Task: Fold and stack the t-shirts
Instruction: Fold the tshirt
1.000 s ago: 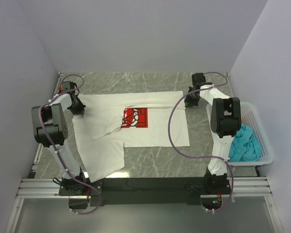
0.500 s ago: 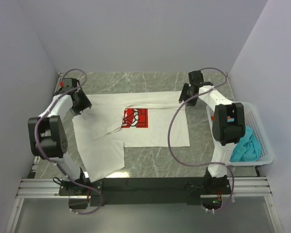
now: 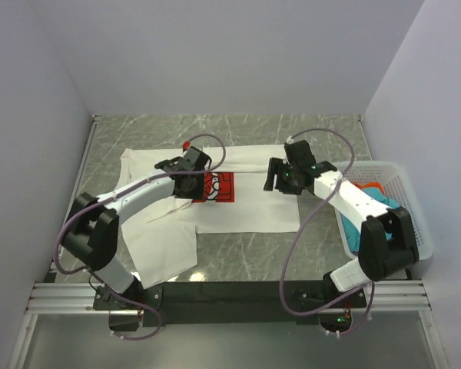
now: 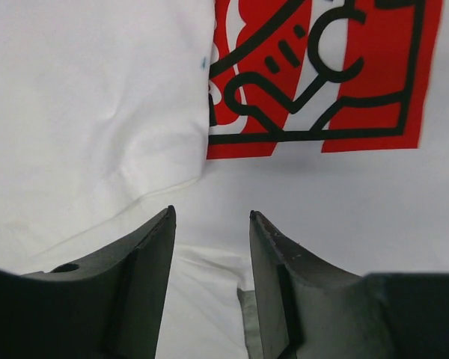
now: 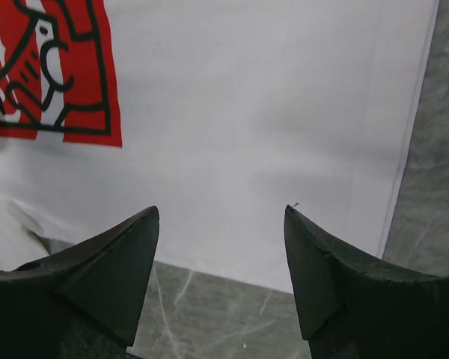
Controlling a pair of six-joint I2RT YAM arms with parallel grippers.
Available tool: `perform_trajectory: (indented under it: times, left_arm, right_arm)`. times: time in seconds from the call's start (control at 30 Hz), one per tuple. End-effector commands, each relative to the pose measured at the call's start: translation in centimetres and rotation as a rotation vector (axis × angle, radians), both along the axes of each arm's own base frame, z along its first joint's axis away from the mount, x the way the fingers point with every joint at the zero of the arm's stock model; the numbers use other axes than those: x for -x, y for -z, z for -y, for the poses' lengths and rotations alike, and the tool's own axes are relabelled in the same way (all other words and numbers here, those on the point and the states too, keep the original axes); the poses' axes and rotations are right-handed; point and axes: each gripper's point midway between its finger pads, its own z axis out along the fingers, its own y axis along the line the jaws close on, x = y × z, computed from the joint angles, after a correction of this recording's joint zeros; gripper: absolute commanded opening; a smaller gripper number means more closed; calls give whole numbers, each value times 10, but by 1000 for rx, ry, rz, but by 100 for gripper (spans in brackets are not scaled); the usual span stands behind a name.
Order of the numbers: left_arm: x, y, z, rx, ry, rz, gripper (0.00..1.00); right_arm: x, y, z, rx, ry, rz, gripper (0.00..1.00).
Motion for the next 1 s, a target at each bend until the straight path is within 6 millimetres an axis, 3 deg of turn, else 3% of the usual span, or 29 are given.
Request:
perform_trajectory:
  times: [0.0,0.03,0.23,0.43,0.6,0.77,0.97]
  left_arm:
    - [-6,9,-11,-148,5,31,49]
    - [-8,10,-7,-155,21,39,49]
    - [-16,31,-5,-256,40,34,48]
    - [-22,44,-2,-296,62,31,45]
    - [-15,52,-5,-342,78,-3,28]
    - [-7,46,-13,-347,76,-10,1]
    - [11,36,-13,-334,125,-66,3]
  right_arm:
    - [16,-20,-5,-62,-26,63,74]
    - [26,-12,-3,-61,-30,46,74]
    - [57,-17,5,-97,-41,72,74]
    - [73,-8,6,-113,-52,54,74]
    - [75,-4,5,-125,-57,48,74]
    - [75,-3,2,-136,-61,50,73]
    - [75,-4,2,-141,-60,51,73]
